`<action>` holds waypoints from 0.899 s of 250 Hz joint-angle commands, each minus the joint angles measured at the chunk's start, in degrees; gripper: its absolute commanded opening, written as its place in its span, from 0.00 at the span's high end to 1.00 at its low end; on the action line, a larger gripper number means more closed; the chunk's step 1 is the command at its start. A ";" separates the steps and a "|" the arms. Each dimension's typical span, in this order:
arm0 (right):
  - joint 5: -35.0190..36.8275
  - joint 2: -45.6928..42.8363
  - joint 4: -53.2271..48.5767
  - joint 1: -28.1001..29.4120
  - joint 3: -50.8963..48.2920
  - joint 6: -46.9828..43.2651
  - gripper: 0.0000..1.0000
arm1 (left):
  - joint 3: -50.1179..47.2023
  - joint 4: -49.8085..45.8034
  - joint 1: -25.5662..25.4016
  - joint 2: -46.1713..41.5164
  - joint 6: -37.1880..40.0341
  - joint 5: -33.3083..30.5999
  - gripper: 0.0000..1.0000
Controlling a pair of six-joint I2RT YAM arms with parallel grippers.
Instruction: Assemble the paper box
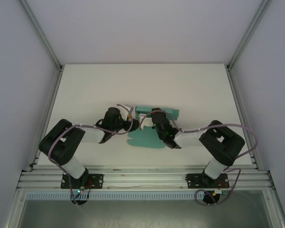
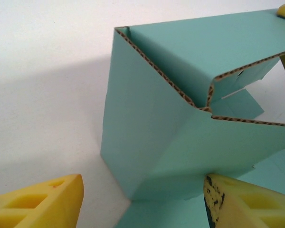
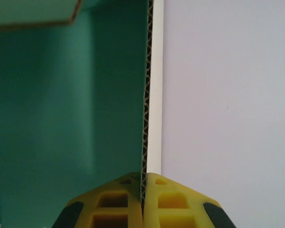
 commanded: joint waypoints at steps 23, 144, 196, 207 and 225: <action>-0.51 0.25 -6.44 1.60 -0.88 2.80 1.00 | -1.33 14.46 -0.98 3.74 0.43 -4.67 0.25; -7.87 -2.46 -21.64 1.14 2.47 11.28 1.00 | 5.45 16.83 -0.96 8.92 2.30 4.47 0.36; -9.95 -2.71 -24.67 0.32 3.01 14.24 1.00 | 7.74 16.38 -0.97 11.02 2.31 3.74 0.36; -10.86 -2.89 -26.49 0.09 3.53 15.20 1.00 | 8.30 15.51 -0.94 11.18 2.72 4.08 0.31; -11.49 -2.90 -27.14 -0.32 3.78 15.84 1.00 | 8.41 16.27 -0.88 11.55 2.92 4.50 0.31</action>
